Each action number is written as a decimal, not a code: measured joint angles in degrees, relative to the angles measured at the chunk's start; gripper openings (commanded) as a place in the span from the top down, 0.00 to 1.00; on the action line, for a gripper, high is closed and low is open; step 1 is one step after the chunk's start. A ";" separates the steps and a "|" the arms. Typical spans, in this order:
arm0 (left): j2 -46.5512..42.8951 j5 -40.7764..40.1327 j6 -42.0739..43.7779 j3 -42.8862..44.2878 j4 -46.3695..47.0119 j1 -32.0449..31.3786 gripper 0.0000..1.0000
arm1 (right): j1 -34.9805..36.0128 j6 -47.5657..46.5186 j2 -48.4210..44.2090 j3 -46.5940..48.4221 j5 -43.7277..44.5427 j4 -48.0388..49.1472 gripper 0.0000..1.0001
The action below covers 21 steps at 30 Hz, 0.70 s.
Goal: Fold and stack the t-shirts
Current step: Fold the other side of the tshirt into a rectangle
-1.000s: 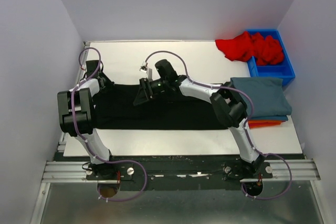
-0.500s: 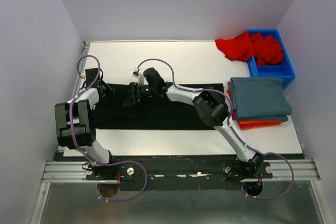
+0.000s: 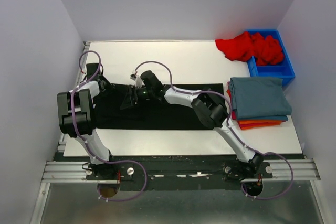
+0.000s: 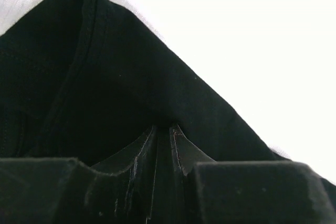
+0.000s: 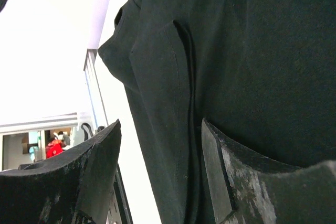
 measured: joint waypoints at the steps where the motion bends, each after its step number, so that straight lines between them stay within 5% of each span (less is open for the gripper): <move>1: 0.02 0.02 0.04 0.04 -0.02 0.04 0.72 | 0.11 0.07 -0.15 -0.50 -0.26 0.28 0.30; 21: -0.35 0.63 0.72 -0.39 -0.02 0.28 0.72 | 8.96 -4.94 -21.27 -31.54 -10.56 5.27 0.30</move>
